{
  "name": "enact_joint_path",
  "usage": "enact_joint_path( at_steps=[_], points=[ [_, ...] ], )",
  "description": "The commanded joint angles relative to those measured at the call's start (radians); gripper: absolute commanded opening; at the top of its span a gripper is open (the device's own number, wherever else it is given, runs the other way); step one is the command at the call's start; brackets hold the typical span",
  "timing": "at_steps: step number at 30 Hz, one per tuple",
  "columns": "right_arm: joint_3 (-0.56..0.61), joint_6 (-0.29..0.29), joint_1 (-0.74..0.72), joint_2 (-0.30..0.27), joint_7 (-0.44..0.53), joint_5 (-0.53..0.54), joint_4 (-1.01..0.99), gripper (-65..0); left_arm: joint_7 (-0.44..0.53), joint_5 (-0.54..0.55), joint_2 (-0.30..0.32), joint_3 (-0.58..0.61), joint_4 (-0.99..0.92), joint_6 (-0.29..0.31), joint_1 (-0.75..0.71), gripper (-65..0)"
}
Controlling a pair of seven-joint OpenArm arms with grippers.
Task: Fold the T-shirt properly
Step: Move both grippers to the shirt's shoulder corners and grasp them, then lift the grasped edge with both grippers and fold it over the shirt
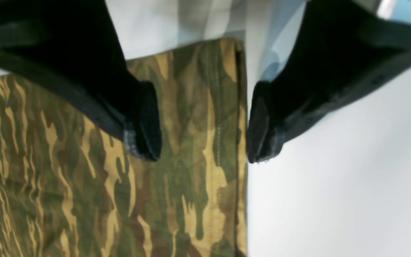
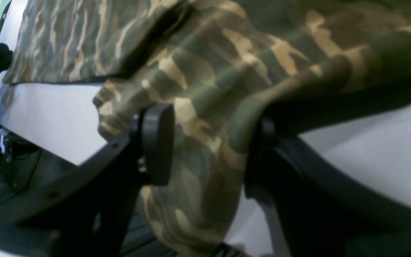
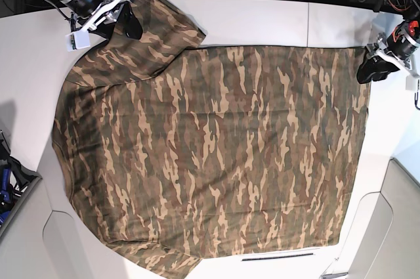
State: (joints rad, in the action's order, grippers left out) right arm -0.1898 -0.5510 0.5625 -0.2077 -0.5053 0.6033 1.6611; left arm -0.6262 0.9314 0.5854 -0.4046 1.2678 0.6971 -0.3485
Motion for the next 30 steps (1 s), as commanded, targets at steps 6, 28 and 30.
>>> enact_joint_path(
  at_steps=[6, 28, 30],
  points=[
    [0.0, 0.005, 0.008, -0.005, -0.018, -0.019, 0.003, -58.8, -0.051, -0.034, 0.013, 0.008, 0.002, 0.001, -0.003, -48.6],
    [-0.074, -0.021, 0.078, -0.005, -0.079, -0.016, 0.382, -65.0, -0.305, 0.422, 0.084, -0.204, 0.054, 0.001, -0.003, -65.0],
    [-0.097, -0.021, 0.077, -0.005, -0.078, -0.007, 0.414, -65.0, -0.306, 0.441, 0.088, -0.23, 0.07, 0.001, -0.003, -65.0]
  ],
)
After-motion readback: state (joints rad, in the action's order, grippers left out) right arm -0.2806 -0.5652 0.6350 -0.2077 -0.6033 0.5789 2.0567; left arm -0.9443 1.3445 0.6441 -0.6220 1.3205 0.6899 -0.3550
